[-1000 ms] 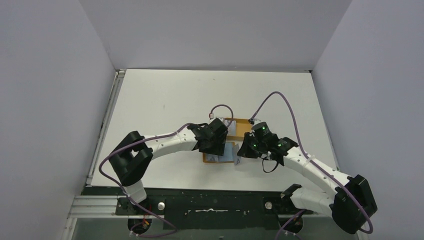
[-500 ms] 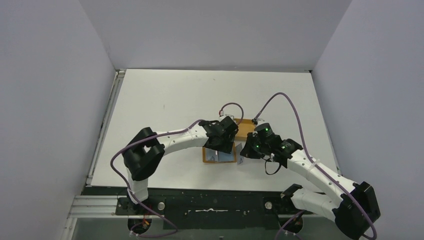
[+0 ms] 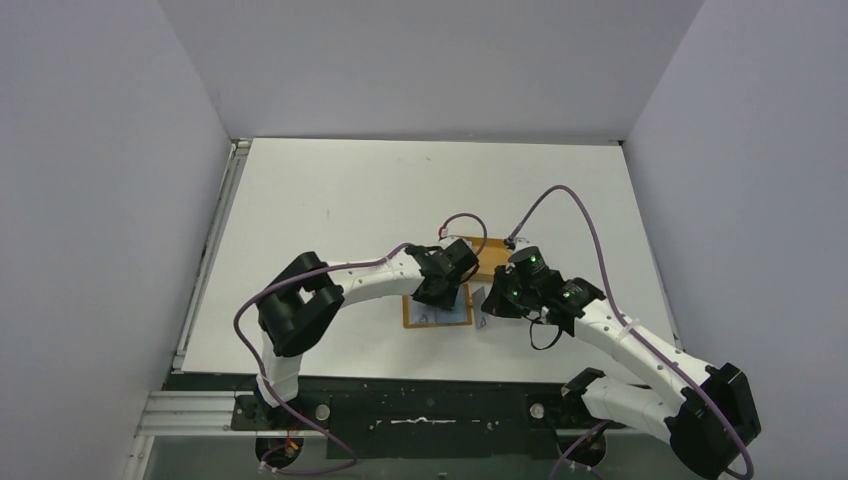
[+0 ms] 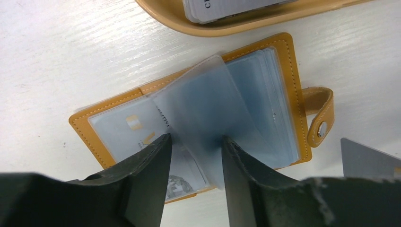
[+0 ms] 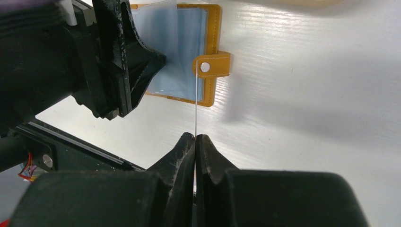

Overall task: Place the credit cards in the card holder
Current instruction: Turn over the card slot in the card holder.

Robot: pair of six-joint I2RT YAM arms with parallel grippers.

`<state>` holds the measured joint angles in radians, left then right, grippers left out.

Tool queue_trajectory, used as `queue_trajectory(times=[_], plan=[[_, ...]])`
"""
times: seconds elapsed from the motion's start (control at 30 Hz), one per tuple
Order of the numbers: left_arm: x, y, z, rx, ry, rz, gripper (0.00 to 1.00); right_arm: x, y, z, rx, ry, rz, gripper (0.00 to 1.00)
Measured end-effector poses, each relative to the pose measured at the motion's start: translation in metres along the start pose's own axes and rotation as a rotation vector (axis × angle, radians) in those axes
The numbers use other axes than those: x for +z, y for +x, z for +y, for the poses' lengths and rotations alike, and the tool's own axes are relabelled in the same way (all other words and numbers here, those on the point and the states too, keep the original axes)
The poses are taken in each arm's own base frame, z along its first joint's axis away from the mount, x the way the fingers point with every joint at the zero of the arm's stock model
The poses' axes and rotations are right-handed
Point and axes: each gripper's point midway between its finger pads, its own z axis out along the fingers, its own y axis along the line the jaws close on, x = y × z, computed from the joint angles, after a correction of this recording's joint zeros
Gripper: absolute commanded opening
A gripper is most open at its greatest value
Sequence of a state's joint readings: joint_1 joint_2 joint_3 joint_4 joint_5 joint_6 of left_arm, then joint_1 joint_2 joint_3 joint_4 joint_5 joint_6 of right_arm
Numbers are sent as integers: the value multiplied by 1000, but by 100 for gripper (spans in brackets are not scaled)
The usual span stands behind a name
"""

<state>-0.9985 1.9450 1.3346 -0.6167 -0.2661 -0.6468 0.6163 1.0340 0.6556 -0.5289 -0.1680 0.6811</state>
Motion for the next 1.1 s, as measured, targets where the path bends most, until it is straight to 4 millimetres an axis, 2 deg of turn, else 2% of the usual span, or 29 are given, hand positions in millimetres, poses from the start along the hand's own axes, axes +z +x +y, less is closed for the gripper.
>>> queue_trajectory(times=[0.1,0.3,0.57,1.1], plan=[[2,0,-2,-2,7,-7,33,0,0,0,-1,0,1,0],[3,0,-4,-9,21,-20,31,4,4,2,-5,-11,24,0],[4,0,-5,-25,34,-28,30,15,6,12,-7,-61,61,0],[4,1,-5,-37,39,-30,29,34,9,10,1,-51,92,0]])
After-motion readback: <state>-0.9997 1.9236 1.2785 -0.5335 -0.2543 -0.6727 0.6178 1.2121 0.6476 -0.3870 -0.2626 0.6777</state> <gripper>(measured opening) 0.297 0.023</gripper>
